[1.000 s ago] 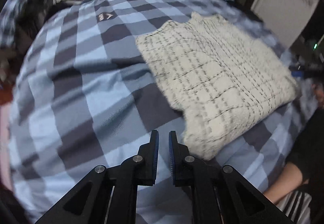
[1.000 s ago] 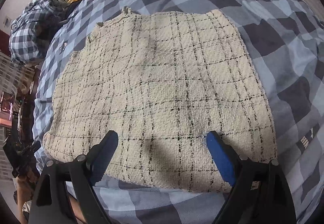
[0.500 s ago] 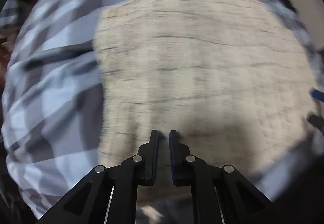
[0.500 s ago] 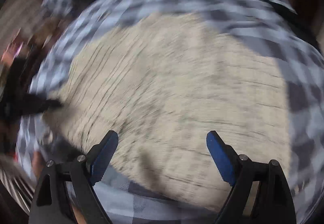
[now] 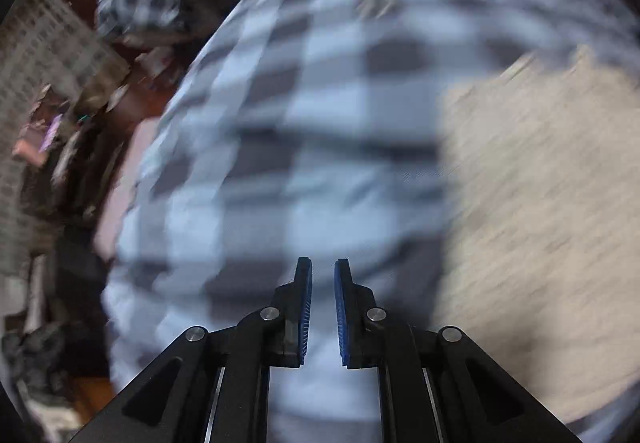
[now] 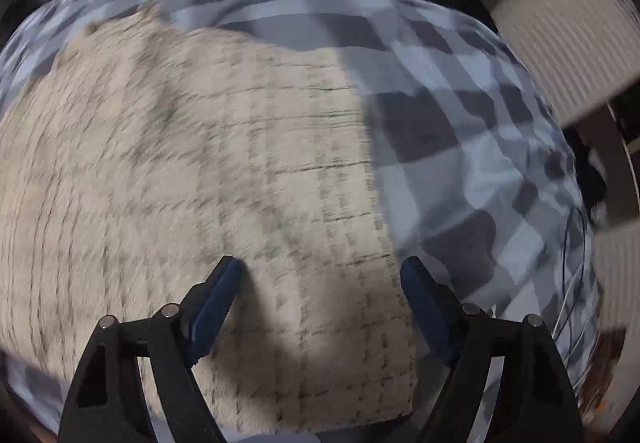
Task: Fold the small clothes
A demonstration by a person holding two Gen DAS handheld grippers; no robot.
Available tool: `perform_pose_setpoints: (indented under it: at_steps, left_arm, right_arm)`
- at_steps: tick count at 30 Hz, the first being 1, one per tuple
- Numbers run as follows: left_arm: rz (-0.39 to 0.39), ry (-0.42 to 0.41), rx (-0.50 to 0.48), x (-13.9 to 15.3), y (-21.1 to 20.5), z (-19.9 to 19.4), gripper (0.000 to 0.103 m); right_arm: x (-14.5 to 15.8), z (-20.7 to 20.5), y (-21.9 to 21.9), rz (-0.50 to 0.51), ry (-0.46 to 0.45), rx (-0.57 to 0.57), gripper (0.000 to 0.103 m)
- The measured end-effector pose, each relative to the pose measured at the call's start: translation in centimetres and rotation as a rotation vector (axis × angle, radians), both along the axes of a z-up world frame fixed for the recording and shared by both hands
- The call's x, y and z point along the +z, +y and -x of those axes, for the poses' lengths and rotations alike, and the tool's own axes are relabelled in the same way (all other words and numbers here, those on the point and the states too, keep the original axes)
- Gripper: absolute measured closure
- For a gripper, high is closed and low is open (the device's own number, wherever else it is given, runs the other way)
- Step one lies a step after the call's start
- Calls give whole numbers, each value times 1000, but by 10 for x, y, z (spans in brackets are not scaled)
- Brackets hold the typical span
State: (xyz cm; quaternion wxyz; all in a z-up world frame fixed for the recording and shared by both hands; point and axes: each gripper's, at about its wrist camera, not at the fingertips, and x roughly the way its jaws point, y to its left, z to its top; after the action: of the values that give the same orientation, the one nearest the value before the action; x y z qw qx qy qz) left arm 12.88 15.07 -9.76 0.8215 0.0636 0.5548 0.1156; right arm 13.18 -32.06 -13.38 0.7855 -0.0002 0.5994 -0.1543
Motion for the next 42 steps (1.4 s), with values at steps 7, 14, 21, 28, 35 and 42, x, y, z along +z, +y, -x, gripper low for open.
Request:
perform_pose_setpoints:
  at_steps: [7, 14, 21, 28, 35, 42]
  left_arm:
    - [277, -51, -267, -12, -114, -59, 94]
    - [372, -34, -301, -67, -129, -96, 94]
    - [268, -113, -73, -69, -51, -120, 93]
    - [-73, -81, 27, -77, 0, -122, 93]
    - [117, -164, -55, -36, -29, -121, 93]
    - [215, -147, -179, -28, -70, -112, 93]
  right_arm:
    - [22, -41, 66, -212, -187, 243, 23]
    - [-27, -87, 148, -343, -106, 556, 23]
    - [-61, -109, 75, -331, -63, 417, 21]
    - [-57, -94, -65, -57, -41, -78, 19]
    - [-29, -76, -126, -146, -150, -183, 19]
    - [-53, -117, -82, -207, -115, -69, 20]
